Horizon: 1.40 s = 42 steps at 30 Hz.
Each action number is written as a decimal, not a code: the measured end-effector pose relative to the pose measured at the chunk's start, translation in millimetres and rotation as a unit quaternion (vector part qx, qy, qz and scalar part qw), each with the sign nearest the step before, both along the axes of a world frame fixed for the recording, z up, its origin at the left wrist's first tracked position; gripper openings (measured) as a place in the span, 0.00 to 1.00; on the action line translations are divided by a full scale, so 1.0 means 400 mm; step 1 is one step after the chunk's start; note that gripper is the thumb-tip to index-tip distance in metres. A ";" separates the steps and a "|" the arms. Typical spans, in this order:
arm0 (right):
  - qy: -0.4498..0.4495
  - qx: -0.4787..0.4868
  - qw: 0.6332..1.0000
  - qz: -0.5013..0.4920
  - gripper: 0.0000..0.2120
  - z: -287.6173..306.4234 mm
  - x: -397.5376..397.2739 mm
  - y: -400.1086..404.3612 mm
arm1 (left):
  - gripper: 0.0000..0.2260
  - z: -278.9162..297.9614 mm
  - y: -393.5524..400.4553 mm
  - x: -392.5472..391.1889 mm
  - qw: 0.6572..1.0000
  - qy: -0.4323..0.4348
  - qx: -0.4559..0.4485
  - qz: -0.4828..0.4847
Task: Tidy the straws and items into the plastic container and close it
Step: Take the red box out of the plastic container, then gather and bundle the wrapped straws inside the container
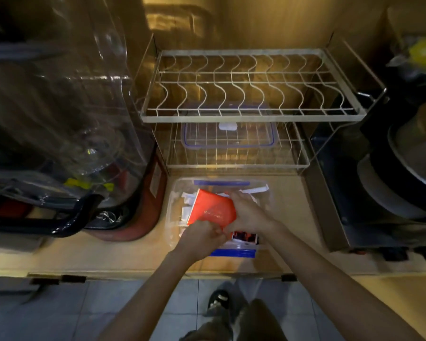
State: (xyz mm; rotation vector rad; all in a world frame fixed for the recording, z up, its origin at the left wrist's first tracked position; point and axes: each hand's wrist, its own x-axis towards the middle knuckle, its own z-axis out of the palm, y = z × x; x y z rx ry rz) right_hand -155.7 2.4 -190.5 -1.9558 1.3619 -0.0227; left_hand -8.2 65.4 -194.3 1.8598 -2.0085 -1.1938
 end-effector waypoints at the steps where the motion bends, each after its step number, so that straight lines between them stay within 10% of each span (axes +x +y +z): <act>1: -0.002 0.001 1.000 0.006 0.50 -0.011 0.004 0.002 | 0.17 -0.014 0.008 0.002 1.000 0.001 -0.004 0.001; 8: 0.008 0.009 0.999 0.034 0.53 -0.053 0.022 0.009 | 0.28 -0.032 0.043 0.002 0.998 -0.053 0.000 -0.023; 20: -0.213 0.045 0.968 -0.125 0.36 0.044 -0.045 0.000 | 0.14 -0.042 0.021 0.009 0.997 -0.056 0.011 -0.052; 27: -0.466 0.104 0.738 -0.476 0.23 0.066 -0.199 0.040 | 0.18 -0.047 -0.009 -0.056 0.990 -0.042 0.036 -0.132; 32: -0.516 0.156 0.572 -0.618 0.31 0.000 -0.278 0.088 | 0.26 -0.040 -0.003 -0.111 0.986 -0.069 -0.002 -0.152; 37: -0.446 0.189 0.553 -0.678 0.29 -0.062 -0.291 0.114 | 0.22 -0.041 -0.005 -0.113 0.985 -0.070 0.017 -0.154; 42: -0.300 0.129 0.684 -0.653 0.28 -0.076 -0.283 0.097 | 0.26 -0.049 -0.015 -0.113 0.989 -0.062 0.011 -0.138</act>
